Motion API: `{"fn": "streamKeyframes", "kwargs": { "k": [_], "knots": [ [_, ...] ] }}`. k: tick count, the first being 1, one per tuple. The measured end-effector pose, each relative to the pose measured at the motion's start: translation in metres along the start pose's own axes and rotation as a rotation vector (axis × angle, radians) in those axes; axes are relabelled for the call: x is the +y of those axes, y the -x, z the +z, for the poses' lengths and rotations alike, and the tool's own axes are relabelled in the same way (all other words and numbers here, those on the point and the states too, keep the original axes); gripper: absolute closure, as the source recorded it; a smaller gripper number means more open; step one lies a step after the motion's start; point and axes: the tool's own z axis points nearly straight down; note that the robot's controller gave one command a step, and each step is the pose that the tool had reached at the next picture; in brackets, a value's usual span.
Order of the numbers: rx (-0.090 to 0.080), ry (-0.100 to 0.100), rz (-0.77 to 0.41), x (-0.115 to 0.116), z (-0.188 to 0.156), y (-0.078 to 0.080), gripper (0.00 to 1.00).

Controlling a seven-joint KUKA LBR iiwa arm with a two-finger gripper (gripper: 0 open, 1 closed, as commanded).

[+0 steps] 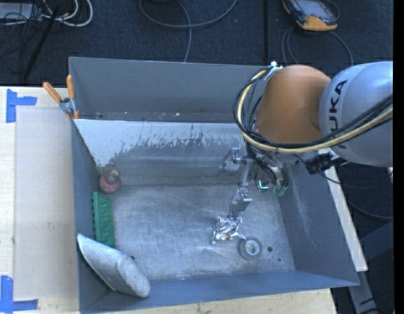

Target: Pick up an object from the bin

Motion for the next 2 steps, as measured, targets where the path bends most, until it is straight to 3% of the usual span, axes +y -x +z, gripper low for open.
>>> {"fn": "streamKeyframes", "kwargs": {
  "k": [1,2],
  "knots": [
    [-0.014,0.000,-0.297,-0.0457,0.0965,-0.0138,0.00],
    [-0.009,-0.002,-0.295,-0.0472,0.0960,-0.0148,1.00]
  ]
}}
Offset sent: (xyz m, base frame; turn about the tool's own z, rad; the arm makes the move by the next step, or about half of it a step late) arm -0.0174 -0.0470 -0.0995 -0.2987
